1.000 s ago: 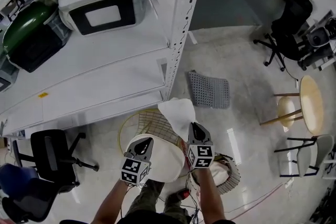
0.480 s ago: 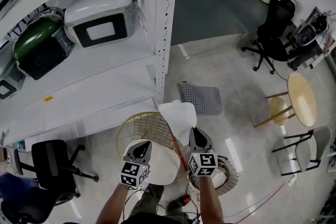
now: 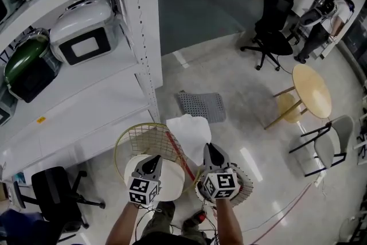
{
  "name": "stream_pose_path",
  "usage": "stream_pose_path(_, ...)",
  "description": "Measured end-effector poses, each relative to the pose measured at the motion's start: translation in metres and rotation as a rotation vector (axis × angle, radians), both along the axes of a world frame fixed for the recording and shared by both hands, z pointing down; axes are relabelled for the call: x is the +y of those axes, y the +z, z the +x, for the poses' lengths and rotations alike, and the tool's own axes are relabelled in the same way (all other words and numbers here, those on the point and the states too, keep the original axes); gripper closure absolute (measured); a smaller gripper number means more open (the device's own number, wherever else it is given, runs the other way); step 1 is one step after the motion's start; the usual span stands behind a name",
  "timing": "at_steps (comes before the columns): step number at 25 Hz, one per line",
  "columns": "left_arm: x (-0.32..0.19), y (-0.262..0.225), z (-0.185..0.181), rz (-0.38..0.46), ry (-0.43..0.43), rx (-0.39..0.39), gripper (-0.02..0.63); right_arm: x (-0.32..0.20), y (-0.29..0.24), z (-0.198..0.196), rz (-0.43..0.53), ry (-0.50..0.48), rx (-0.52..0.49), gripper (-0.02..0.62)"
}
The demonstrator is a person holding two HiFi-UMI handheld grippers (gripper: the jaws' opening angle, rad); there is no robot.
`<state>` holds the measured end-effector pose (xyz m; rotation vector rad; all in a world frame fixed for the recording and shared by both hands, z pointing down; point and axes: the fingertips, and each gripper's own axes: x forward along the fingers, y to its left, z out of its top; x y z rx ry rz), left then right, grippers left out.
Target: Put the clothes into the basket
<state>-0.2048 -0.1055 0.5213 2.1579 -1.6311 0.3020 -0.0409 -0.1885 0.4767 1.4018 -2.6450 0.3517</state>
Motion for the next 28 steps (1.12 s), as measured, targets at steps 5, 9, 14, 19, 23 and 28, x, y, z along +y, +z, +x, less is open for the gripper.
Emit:
stream_pose_path(5,-0.004,-0.003,0.044,0.013,0.072,0.000,0.606,0.015,-0.004,0.050,0.015,0.069,0.006,0.555)
stream_pose_path(9,0.001,0.000,0.080,0.014,0.112,0.002,0.604,0.030,0.001,0.089,0.007,0.109,0.009,0.556)
stream_pose_path(14,0.006,0.007,0.132,0.005,0.203,0.011,0.604,0.056,0.009,0.144,-0.008,0.197,0.017,0.555)
stream_pose_path(19,0.011,0.012,0.182,-0.008,0.291,0.015,0.604,0.082,0.015,0.194,-0.023,0.280,0.022,0.555)
stream_pose_path(23,0.015,0.016,0.222,-0.016,0.356,0.017,0.605,0.101,0.026,0.234,-0.043,0.343,0.023,0.555)
stream_pose_path(28,0.025,0.030,0.265,-0.037,0.427,0.014,0.605,0.125,0.051,0.275,-0.087,0.399,0.042,0.555)
